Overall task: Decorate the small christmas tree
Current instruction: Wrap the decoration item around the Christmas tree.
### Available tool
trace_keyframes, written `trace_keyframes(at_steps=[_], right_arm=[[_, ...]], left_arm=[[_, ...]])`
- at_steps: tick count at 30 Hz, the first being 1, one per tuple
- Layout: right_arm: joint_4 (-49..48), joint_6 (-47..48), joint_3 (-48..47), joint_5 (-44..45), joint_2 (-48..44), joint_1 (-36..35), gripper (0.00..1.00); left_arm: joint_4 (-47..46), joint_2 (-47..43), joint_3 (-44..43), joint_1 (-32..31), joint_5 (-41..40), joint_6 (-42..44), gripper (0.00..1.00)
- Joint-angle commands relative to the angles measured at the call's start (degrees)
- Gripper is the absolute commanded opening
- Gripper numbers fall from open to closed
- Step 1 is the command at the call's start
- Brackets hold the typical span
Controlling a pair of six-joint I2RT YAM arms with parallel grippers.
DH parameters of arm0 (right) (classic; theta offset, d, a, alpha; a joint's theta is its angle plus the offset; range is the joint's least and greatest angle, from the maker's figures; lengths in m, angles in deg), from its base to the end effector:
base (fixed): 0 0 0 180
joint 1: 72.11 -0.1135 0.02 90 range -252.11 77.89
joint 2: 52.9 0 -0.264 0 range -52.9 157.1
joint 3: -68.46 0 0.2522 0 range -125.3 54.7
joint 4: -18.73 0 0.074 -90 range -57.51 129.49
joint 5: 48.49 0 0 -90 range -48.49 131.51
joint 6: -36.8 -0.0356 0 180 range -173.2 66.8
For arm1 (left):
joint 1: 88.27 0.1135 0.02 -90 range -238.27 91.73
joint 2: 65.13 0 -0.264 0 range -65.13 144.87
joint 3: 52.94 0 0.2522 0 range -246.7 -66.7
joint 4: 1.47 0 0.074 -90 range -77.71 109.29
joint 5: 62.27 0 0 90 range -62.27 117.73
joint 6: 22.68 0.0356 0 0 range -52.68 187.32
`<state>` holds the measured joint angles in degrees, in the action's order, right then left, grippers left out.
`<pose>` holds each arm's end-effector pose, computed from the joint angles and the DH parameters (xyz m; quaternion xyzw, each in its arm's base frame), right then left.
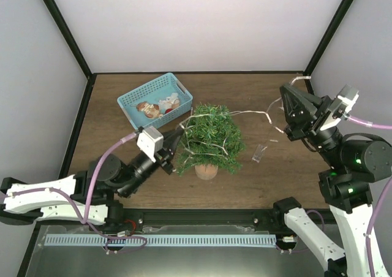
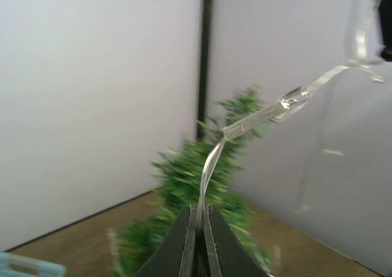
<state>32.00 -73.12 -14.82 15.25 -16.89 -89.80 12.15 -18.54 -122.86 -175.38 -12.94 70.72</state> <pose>0.0575 0.0349 0.5132 -0.1916 0.4610 0.3781 0.7796 0.0317 -0.1683 0.4222 0.2424 0.6142 -0.3114 0.6834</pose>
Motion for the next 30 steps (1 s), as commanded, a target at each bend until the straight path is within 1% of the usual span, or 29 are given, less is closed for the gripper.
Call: trace_keyframes(at_steps=[1, 4, 5, 7, 12, 15, 19, 21, 26, 30], right_arm=[[-5.7, 4.4, -2.3, 1.8, 2.4, 0.3, 0.01], [-7.8, 6.2, -2.0, 2.7, 4.2, 0.3, 0.01], [-8.8, 6.7, -1.9, 2.6, 4.5, 0.3, 0.01], [-10.3, 7.4, -2.0, 1.8, 5.1, 0.3, 0.01], [-15.9, 7.8, -1.0, -3.8, 4.8, 0.4, 0.01], [-20.8, 7.1, 0.5, -5.3, 4.0, 0.3, 0.01], [-22.6, 7.6, 0.3, -2.3, 4.4, 0.3, 0.01], [-23.4, 8.2, 0.4, -1.0, 4.7, 0.3, 0.01], [-25.1, 8.6, 0.7, -0.8, 5.6, 0.3, 0.01], [-23.1, 10.8, 0.4, 1.6, 7.4, 0.4, 0.01]], left_arm=[[5.1, 1.3, -5.0, 6.6, -3.4, 3.1, 0.04], [10.1, 3.8, -8.6, 14.7, 2.8, -0.5, 0.04], [10.6, 4.3, -9.1, 16.7, 4.4, -1.2, 0.04], [10.0, 4.7, -9.2, 18.7, 5.8, -1.6, 0.04], [8.4, 5.4, -10.1, 20.6, 7.0, -2.9, 0.04], [7.8, 5.7, -10.4, 20.9, 7.0, -3.3, 0.04], [7.9, 6.7, -11.4, 21.9, 5.3, -4.0, 0.04], [7.6, 6.9, -11.4, 22.6, 5.7, -4.6, 0.04], [7.8, 7.0, -11.4, 24.1, 6.2, -6.5, 0.04], [9.5, 8.6, -12.0, 27.3, 8.2, -8.4, 0.04]])
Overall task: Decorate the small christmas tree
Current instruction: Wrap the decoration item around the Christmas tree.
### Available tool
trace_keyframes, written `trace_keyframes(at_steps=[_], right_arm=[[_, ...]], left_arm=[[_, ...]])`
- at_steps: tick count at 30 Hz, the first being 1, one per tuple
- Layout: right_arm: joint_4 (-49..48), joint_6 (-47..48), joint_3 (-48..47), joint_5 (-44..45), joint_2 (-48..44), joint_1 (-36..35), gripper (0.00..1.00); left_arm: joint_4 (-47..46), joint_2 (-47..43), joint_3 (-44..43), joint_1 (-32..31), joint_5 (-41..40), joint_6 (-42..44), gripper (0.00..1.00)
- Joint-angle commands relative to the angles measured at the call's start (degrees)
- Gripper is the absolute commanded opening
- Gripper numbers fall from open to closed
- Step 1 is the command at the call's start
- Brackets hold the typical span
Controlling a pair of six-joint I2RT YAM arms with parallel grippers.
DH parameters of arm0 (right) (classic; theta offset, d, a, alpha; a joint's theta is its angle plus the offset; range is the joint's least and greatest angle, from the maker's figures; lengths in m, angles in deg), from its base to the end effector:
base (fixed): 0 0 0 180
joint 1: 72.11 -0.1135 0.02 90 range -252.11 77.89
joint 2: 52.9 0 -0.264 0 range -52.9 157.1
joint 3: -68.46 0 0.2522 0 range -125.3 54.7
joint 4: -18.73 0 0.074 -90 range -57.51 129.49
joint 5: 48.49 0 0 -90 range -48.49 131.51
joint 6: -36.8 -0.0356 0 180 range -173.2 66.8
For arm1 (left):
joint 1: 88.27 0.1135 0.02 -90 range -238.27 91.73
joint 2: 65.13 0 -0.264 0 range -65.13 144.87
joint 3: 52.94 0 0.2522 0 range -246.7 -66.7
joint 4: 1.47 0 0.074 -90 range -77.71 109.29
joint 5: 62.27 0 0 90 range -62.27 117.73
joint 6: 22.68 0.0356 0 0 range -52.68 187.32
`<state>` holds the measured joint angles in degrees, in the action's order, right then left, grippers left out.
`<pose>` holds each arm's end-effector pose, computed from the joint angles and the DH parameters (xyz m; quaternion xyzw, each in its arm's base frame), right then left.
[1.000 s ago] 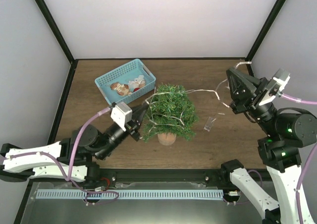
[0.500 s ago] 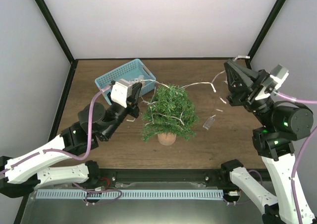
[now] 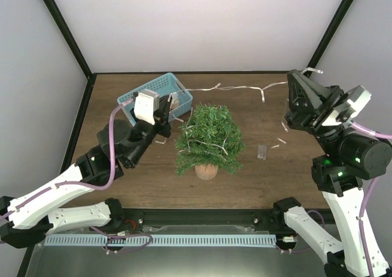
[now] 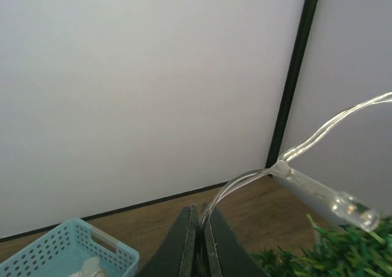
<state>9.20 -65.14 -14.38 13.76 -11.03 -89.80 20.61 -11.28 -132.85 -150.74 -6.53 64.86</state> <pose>0.0721 0.0404 0.5365 -0.2419 0.3163 0.3120 0.8626 0.1074 -0.1628 0.4446 0.1395 0.6722 -0.2056 0.6974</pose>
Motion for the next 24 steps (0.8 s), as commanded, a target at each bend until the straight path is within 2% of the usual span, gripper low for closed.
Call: trace_keyframes(at_steps=[1, 6, 13, 20, 24], right_arm=[[0.7, 3.9, -0.1, 4.3, 2.1, 0.3, 0.01], [3.8, 8.6, 0.9, 9.4, 5.1, 0.3, 0.01], [9.9, 12.4, 0.8, 19.6, 11.1, 0.3, 0.01], [18.4, 12.6, 3.7, 33.5, 11.6, 0.5, 0.01], [24.8, 11.7, 5.1, 36.4, 10.5, 0.7, 0.01]], left_arm=[[1.8, 2.0, -2.5, 3.8, 2.9, -3.3, 0.04], [3.1, 4.6, -4.0, 9.5, 8.8, -6.5, 0.04], [2.7, 9.6, -8.3, 20.0, 21.2, -13.1, 0.04], [3.2, 16.7, -12.5, 25.4, 29.5, -17.5, 0.06], [2.8, 20.1, -13.0, 26.3, 32.9, -18.8, 0.06]])
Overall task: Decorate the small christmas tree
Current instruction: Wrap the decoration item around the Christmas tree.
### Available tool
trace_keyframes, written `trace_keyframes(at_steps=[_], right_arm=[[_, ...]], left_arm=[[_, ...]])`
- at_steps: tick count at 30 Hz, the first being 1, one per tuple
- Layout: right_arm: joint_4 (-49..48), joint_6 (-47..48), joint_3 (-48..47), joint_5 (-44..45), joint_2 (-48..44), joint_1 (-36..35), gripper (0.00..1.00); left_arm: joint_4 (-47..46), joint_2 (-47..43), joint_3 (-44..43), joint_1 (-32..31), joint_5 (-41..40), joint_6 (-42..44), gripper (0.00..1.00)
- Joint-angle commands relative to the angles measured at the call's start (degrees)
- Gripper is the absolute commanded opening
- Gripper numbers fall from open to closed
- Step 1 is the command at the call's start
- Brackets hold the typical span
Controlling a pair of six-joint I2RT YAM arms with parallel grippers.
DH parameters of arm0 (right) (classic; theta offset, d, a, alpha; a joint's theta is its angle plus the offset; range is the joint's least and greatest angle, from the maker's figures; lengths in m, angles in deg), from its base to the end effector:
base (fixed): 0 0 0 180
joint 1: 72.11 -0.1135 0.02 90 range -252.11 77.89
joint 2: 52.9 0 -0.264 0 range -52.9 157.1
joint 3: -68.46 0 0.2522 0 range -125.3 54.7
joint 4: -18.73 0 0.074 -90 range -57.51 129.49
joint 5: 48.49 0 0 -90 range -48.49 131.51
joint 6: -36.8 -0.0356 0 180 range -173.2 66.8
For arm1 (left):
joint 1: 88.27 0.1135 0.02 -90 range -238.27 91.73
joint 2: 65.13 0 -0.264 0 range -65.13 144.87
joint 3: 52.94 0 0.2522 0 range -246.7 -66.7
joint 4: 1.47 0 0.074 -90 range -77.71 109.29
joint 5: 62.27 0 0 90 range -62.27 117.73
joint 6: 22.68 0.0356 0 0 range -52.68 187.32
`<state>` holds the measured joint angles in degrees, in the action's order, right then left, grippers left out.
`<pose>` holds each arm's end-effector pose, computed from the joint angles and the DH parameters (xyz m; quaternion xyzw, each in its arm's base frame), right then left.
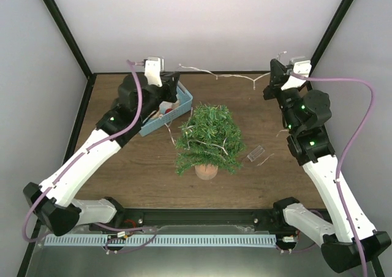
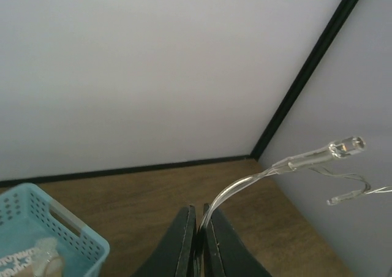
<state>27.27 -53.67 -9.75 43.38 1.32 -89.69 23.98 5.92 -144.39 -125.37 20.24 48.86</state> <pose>0.1926 0.0598 0.4594 -0.0772 0.6008 0.1150 0.7873 0.2257 -0.1649 0.4415 0.0757 0.7334 -0.2714 0.6186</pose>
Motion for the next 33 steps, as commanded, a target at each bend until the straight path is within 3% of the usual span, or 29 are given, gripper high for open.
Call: trace_keyframes(at_steps=[1, 8, 12, 17, 22, 26, 33], right_arm=[[8.9, 0.3, 0.4, 6.4, -1.7, 0.5, 0.01], [22.5, -3.5, 0.6, 13.6, -3.6, 0.7, 0.01], [27.3, -4.5, 1.3, 16.8, -6.7, 0.6, 0.01], [29.3, -5.7, 1.7, 14.7, -9.1, 0.7, 0.01], [29.9, -5.8, 1.3, 15.7, -9.7, 0.6, 0.01], [27.3, -3.9, 2.4, 16.4, -9.2, 0.7, 0.01], [28.7, -4.3, 2.5, 12.6, -9.8, 0.7, 0.01]], left_arm=[[-0.5, 4.0, -1.8, 0.9, 6.7, -2.9, 0.07], [-0.2, 10.0, -3.4, 1.3, 12.3, -4.1, 0.10], [3.0, 11.7, -4.6, 1.4, 18.6, -4.4, 0.25], [0.5, 6.4, 2.3, 1.4, 23.1, -7.7, 0.32], [0.9, 3.0, 3.4, 1.5, 24.4, -8.4, 0.52], [1.8, 2.1, 3.2, 1.6, 26.1, -8.5, 0.60], [6.5, 1.7, 2.1, 1.7, 23.2, -5.5, 0.63]])
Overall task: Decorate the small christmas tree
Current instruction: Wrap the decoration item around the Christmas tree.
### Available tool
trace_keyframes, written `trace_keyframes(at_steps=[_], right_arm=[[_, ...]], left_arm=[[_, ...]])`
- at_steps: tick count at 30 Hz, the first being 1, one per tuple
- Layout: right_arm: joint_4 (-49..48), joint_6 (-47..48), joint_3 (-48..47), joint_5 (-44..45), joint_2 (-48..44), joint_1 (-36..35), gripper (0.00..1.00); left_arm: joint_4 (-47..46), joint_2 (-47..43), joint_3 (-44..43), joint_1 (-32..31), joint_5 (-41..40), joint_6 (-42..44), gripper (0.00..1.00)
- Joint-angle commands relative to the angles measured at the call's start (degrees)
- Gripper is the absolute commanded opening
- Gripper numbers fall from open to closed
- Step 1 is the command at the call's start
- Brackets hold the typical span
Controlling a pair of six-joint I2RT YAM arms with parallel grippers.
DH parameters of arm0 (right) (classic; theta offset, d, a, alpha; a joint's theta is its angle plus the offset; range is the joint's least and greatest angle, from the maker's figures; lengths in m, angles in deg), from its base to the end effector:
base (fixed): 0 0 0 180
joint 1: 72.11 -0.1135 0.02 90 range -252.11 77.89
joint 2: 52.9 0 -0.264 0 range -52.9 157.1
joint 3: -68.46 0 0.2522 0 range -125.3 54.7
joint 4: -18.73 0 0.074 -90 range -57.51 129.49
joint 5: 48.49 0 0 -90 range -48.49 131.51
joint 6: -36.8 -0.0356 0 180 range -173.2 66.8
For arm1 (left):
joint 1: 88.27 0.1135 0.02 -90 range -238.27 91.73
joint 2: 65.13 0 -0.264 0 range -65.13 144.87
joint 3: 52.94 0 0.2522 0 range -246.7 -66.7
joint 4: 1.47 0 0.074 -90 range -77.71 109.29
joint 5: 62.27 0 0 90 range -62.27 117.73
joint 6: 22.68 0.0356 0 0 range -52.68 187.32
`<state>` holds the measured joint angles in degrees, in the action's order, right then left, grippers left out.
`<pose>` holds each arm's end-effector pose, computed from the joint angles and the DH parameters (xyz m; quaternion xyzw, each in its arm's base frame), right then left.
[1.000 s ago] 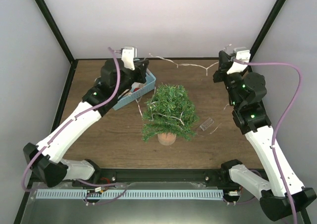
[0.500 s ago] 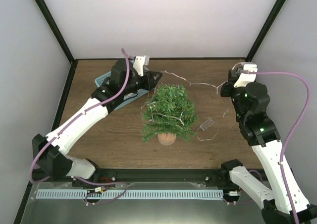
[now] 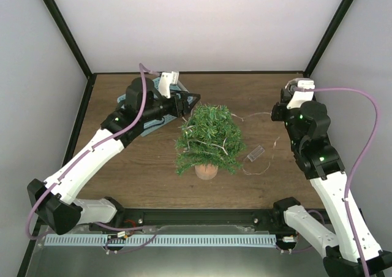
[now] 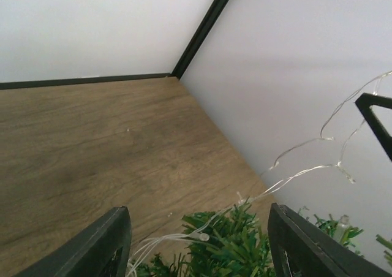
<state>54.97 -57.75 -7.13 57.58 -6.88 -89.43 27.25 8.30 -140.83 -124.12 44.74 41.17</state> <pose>0.1590 0.0393 0.4154 0.0101 0.7455 0.0223 0.6661 0.2319 -0.1804 0.4029 0.1565 0.7703 -0.4128 0.4603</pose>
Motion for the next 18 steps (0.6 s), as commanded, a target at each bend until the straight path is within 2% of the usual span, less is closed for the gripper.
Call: trace_keyframes(at_steps=[1, 5, 8, 14, 18], right_arm=[[2.5, -0.6, 0.1, -1.6, -2.4, 0.5, 0.01], [10.9, -1.9, 0.1, 0.1, -5.1, 0.4, 0.01], [13.6, -2.2, 0.7, 6.2, -7.5, 0.4, 0.01], [10.5, -0.6, 2.3, 17.3, -9.4, 0.4, 0.01], [5.2, 3.7, 3.4, 24.0, -8.3, 0.5, 0.01]], left_arm=[[4.0, -1.0, -1.5, 0.4, -2.2, 2.7, 0.63], [7.2, -2.8, -0.8, 0.4, -7.4, 5.1, 0.63], [7.5, -4.9, 0.8, 0.3, -10.7, 5.8, 0.63], [7.2, -7.6, 4.1, 0.2, -11.1, 6.1, 0.62], [7.6, -8.8, 7.0, 0.2, -11.4, 6.1, 0.62]])
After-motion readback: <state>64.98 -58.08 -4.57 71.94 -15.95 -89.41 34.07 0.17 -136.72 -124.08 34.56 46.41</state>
